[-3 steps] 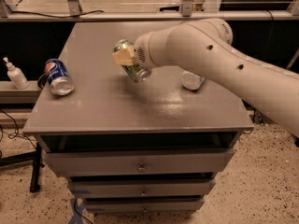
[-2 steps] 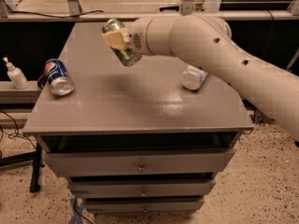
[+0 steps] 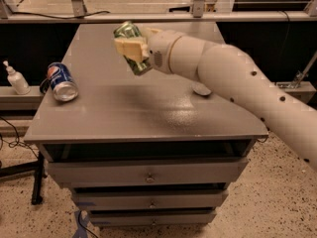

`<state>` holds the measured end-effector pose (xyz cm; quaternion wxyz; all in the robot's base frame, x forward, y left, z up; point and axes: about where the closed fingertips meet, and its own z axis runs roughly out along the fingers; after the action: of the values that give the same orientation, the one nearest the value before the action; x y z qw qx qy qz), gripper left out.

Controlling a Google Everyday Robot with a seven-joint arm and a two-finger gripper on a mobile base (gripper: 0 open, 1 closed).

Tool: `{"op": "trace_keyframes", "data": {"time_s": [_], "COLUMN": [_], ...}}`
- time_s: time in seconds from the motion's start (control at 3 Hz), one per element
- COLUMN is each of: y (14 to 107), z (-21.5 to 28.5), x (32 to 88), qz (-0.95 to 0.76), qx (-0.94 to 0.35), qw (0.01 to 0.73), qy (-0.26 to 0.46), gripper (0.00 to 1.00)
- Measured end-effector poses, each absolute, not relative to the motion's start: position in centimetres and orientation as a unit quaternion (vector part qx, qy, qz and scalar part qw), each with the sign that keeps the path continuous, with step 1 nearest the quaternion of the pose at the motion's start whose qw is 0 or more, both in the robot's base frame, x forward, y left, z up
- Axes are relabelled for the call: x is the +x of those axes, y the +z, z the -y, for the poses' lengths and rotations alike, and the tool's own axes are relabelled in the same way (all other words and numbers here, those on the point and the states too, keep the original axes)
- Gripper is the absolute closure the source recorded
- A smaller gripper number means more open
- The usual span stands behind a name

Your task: Place green can upright

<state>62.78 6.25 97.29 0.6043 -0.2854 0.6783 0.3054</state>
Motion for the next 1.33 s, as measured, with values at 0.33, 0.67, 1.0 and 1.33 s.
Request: {"op": "trace_keyframes", "data": {"time_s": [0.33,0.67,1.0,1.33], "y": [96.7,97.2,97.6,97.9], "z": [-2.4,0.5,4.1,7.9], "x": [61.9,62.0,62.6,62.7], "qz": [-0.670,-0.659,-0.652,-0.648], "qx": [-0.273,-0.276,-0.282,-0.274], "qw": [0.617,0.627,0.634,0.644], "qy": [0.310,0.311,0.305,0.302], "gripper": [1.00,1.00,1.00,1.00]}}
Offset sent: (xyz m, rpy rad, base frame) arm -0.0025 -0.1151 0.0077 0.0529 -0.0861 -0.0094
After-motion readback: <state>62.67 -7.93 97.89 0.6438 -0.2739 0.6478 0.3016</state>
